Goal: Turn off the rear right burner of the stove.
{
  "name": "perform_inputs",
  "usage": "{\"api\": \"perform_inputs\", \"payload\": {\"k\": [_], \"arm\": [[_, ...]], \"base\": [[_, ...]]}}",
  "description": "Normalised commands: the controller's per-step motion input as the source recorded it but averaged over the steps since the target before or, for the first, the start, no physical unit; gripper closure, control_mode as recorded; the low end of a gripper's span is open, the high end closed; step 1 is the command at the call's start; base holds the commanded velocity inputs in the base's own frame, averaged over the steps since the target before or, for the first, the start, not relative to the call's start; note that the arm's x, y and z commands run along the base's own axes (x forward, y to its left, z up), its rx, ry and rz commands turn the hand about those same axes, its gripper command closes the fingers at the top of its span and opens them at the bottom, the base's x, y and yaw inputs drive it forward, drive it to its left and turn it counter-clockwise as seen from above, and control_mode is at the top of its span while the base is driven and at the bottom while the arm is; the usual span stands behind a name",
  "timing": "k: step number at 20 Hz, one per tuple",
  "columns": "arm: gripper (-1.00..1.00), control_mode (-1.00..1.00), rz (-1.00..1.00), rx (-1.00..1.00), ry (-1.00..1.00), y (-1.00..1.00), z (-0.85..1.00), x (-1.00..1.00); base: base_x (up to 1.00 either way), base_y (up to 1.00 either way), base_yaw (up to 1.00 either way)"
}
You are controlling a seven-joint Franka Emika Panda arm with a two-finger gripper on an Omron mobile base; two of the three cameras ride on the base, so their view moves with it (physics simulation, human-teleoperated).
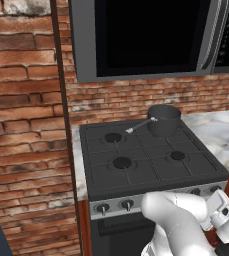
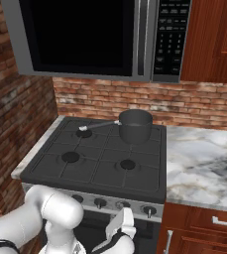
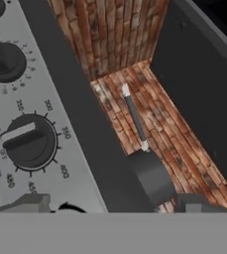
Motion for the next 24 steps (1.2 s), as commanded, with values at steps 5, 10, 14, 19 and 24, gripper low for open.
{"api": "perform_inputs", "payload": {"k": [5, 10, 14, 19, 24], "arm": [[-1.00, -1.00, -0.04, 0.02, 0.02, -0.06, -0.20, 0.21], [-1.00, -1.00, -0.03, 0.04, 0.01, -0.22, -0.22, 0.04], [-1.00, -1.00, -0.03, 0.03, 0.00, -0.13, -0.09, 0.13], [-1.00, -1.00, -0.03, 0.02, 0.00, -0.07, -0.18, 0.08], [-1.00, -1.00, -0.04, 0.03, 0.01, 0.00, -0.14, 0.04]], "base": [[0.00, 0.00, 0.00], [0.00, 0.00, 0.00], [0.00, 0.00, 0.00], [0.00, 0.00, 0.00], [0.00, 0.00, 0.00]]}}
